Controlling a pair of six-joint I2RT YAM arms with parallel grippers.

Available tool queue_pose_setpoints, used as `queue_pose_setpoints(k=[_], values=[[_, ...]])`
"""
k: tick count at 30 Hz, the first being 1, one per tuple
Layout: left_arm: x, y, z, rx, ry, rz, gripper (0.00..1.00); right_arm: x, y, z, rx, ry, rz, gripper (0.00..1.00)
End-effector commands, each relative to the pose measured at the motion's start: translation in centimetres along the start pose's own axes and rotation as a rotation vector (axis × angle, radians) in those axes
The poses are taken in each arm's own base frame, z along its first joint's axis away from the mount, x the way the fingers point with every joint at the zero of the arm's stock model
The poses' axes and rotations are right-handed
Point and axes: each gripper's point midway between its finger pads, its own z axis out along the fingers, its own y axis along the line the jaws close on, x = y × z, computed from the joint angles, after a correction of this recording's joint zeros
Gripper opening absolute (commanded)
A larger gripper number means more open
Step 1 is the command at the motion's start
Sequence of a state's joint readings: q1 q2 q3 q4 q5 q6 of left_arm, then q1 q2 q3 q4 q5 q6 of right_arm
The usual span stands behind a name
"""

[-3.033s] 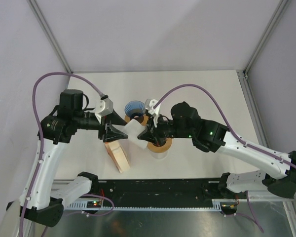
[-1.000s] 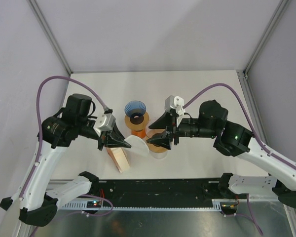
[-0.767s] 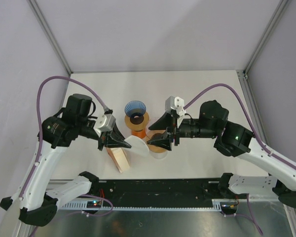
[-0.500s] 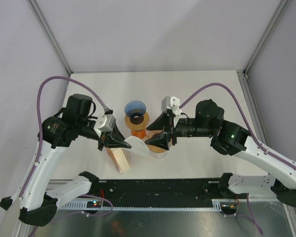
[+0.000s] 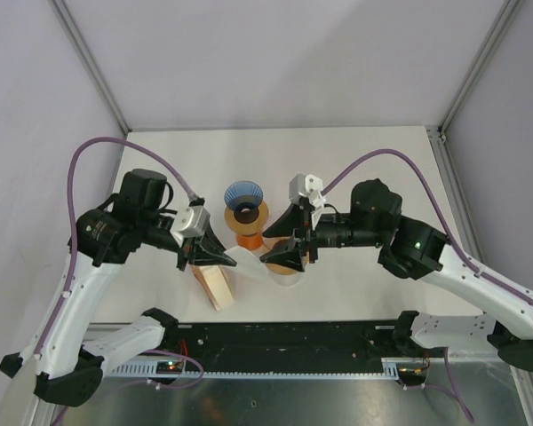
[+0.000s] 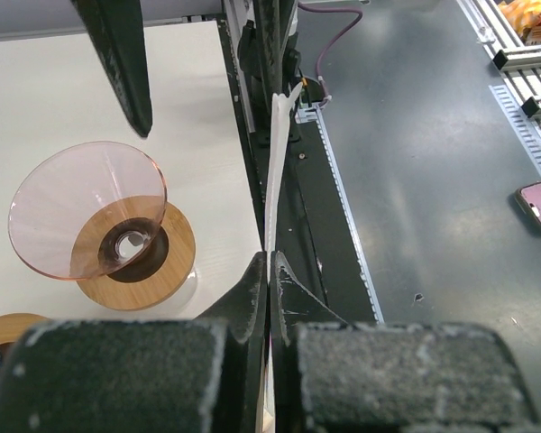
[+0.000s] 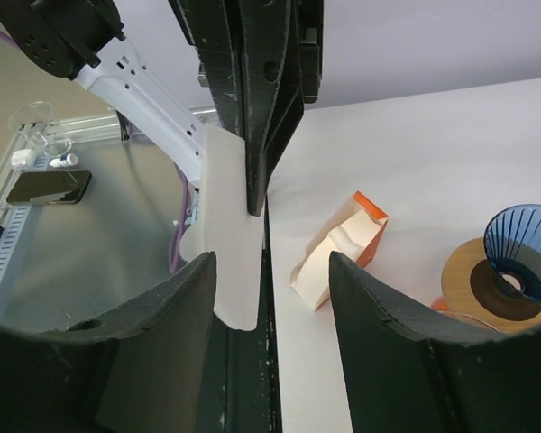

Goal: Place the coffee filter in the dripper
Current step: Place the coffee filter in the coffee dripper.

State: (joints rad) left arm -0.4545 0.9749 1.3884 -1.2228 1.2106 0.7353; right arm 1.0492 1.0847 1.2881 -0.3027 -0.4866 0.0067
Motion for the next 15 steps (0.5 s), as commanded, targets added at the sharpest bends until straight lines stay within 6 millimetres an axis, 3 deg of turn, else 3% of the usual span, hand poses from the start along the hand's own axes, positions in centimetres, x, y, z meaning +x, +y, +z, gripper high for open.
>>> queue_pose_setpoints(k=[1,15], values=[[-1.0,-0.4,-0.1,0.011,-0.012,0.053,0.0,-2.1,1.2,-1.7,-0.015,-0.062,-0.036,0.58],[-1.1,-0.7,-0.2,0.012,-0.012,0.056,0.0,-1.1,0.4,-0.2,0.01,-0.033,-0.021,0.58]])
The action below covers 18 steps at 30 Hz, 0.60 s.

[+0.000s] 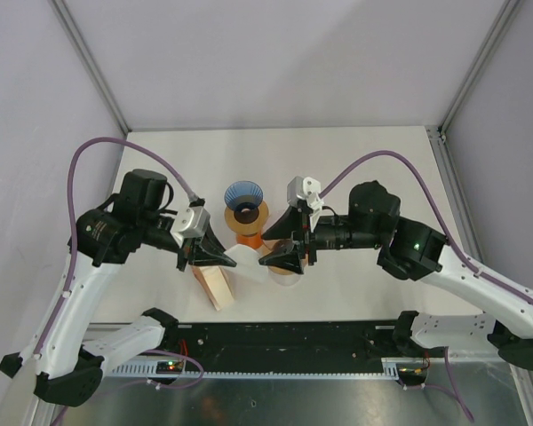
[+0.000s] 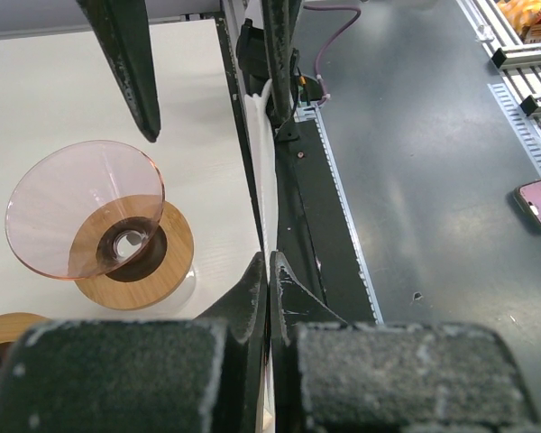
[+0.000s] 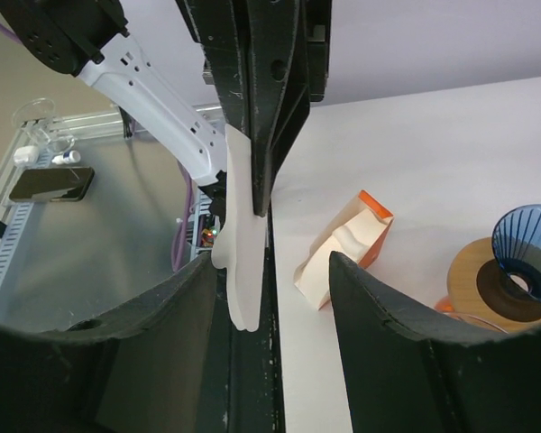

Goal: Place the coffee filter in the dripper
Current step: Place the coffee filter in the coffee dripper.

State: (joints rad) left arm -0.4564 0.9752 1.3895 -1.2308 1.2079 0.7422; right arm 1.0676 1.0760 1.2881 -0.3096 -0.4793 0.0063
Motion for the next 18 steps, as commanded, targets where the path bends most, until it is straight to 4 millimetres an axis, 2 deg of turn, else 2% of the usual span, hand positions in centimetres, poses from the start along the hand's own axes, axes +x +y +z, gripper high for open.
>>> queue_pose_setpoints(k=[1,5,12,18], values=[[-1.1,-0.6,-0.2,0.011,-0.016,0.056,0.0,-1.0,-0.4,-0.1,0.028,-0.034,-0.018,0.58],[-1.1,-0.6,-0.2,0.015,-0.016,0.056,0.0,-1.2,-0.4,-0.2,0.033,-0.039,-0.02,0.57],[-1.1,-0.7,-0.2,0.011,-0.012,0.06,0.0,-1.3,-0.8,-1.4,0.07,-0.038,-0.04,0.57],[-1.2,-0.6,-0.2,0.014,-0.014,0.061,0.0,-1.7,-0.2,-1.0,0.044,-0.052,-0.038,0.57]])
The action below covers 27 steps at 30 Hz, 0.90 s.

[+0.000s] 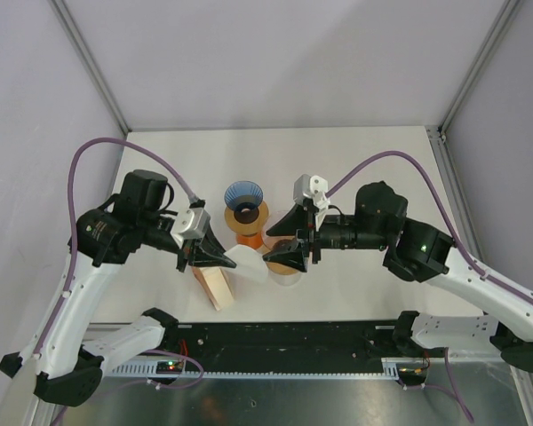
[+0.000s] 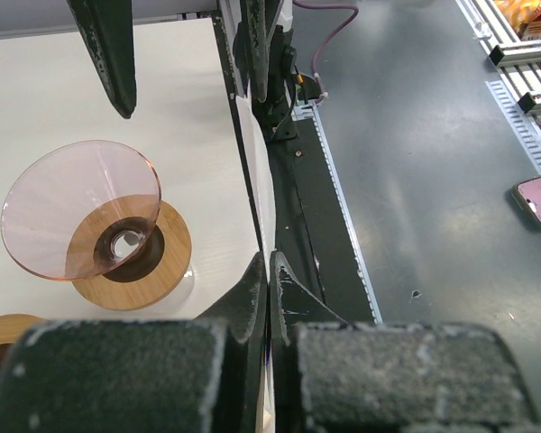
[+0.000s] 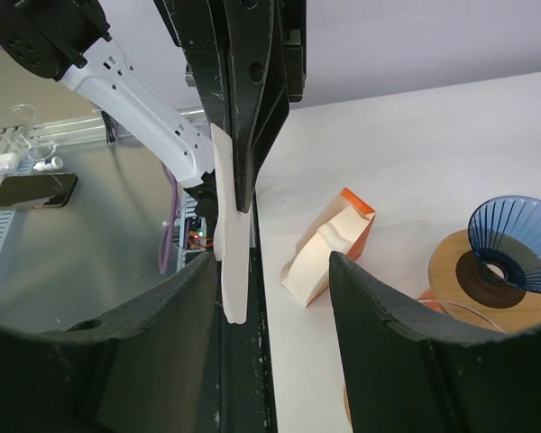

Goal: Place the coffee filter in the dripper
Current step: Place the coffee filter in the coffee dripper.

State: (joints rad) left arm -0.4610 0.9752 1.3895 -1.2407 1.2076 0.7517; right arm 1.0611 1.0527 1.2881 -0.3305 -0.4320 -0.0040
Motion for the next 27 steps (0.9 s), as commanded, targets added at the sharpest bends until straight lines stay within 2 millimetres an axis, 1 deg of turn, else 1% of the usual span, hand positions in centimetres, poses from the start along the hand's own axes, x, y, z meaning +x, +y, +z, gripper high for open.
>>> queue_pose_setpoints(k=[1,5,10,12,18,27], values=[[-1.3,-0.4,-0.2,0.008,-0.017,0.06,0.0,-1.5,0.5,-0.1,-0.013,-0.049,-0.027,0.57],[-1.1,-0.5,-0.2,0.005,-0.013,0.058,0.0,-1.7,0.5,-0.6,0.001,-0.057,-0.037,0.58],[-1.2,-0.4,-0.2,0.01,-0.015,0.058,0.0,-2.9,0.6,-1.5,0.011,-0.1,-0.047,0.58],[-1.3,-0.4,-0.2,0.011,-0.016,0.058,0.0,-3.0,0.8,-1.3,0.0,-0.103,-0.047,0.58],[-1.4,-0.5,-0.2,0.007,-0.016,0.063,0.0,-2.2,0.8,0.2,-0.026,-0.081,-0.038,0.58],[-1.3,-0.5,-0.3,0.003,-0.012,0.063,0.0,-2.0,1.1,0.8,-0.054,-0.074,-0.009,0.58]])
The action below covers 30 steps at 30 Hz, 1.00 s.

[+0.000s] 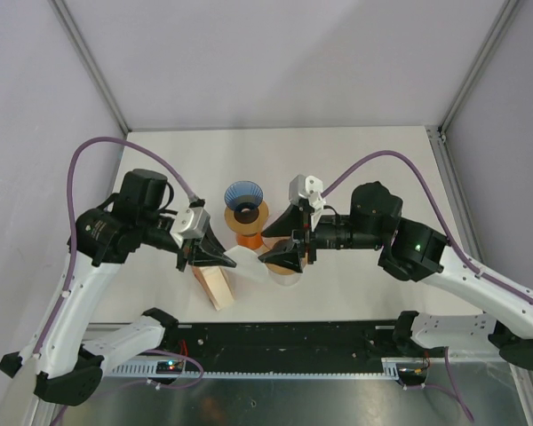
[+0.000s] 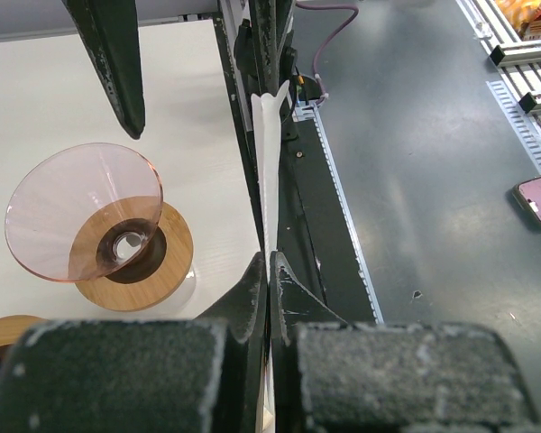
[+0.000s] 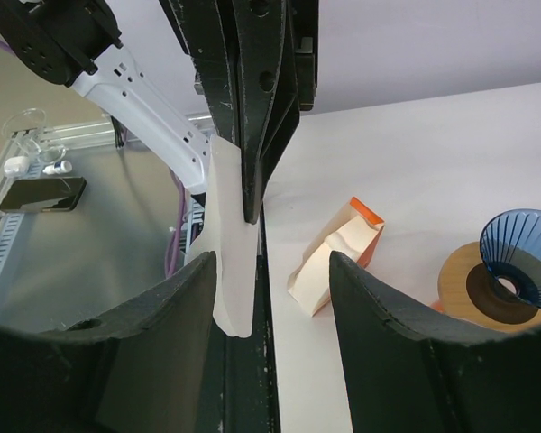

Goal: Place the coffee filter in the dripper
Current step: Place the coffee filter in the coffee dripper.

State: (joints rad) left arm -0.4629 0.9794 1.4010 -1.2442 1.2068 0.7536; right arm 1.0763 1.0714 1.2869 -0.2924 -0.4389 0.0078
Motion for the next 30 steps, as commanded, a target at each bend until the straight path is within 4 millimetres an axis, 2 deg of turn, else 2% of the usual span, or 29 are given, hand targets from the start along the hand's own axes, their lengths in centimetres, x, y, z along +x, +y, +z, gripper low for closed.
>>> queue_pose_setpoints(k=[1,13,22,24,28,30], values=[[-1.0,-0.4,-0.2,0.003,-0.011,0.056,0.0,-1.7,0.8,0.0,-0.032,-0.058,-0.011,0.58],[-1.5,-0.8,-0.2,0.016,-0.024,0.067,0.0,0.2,-0.6,2.0,-0.005,-0.004,0.014,0.54],[-2.4,-0.4,-0.4,0.015,-0.031,0.114,0.0,2.4,1.2,4.4,-0.119,0.054,0.056,0.47],[-2.2,0.1,-0.4,0.003,-0.018,0.121,0.0,2.8,1.9,4.7,-0.152,0.064,0.06,0.41],[-2.0,0.6,-0.3,-0.005,-0.007,0.117,0.0,3.2,2.3,4.8,-0.163,0.074,0.073,0.15],[-1.9,1.1,-0.4,-0.028,0.007,0.111,0.12,3.3,2.0,4.5,-0.14,0.072,0.083,0.06]])
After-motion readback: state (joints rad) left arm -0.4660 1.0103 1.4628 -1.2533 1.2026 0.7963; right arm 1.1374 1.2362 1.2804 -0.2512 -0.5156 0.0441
